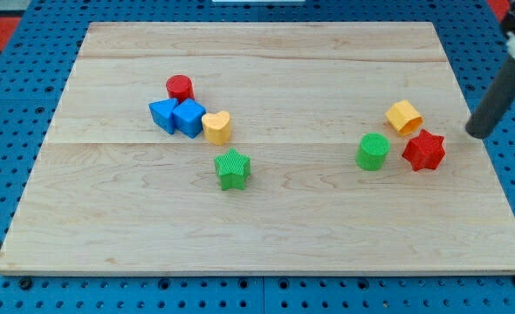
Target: Move the yellow hexagon to the right of the yellow heart
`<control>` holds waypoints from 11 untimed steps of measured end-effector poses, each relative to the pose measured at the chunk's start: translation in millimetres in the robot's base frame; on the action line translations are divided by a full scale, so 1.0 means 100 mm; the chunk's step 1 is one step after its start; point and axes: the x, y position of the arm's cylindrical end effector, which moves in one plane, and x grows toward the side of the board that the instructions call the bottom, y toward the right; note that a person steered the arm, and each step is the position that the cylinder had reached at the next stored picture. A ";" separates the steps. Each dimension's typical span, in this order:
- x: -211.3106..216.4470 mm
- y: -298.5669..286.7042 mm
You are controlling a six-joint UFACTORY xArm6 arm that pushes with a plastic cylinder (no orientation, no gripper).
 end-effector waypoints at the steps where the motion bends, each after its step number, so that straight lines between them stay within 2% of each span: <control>1: 0.00 -0.27; 5: 0.00 -1.28; 7: -0.11 -0.53; 8: -0.27 -0.54; 9: -0.43 -0.73; 11: -0.43 -1.55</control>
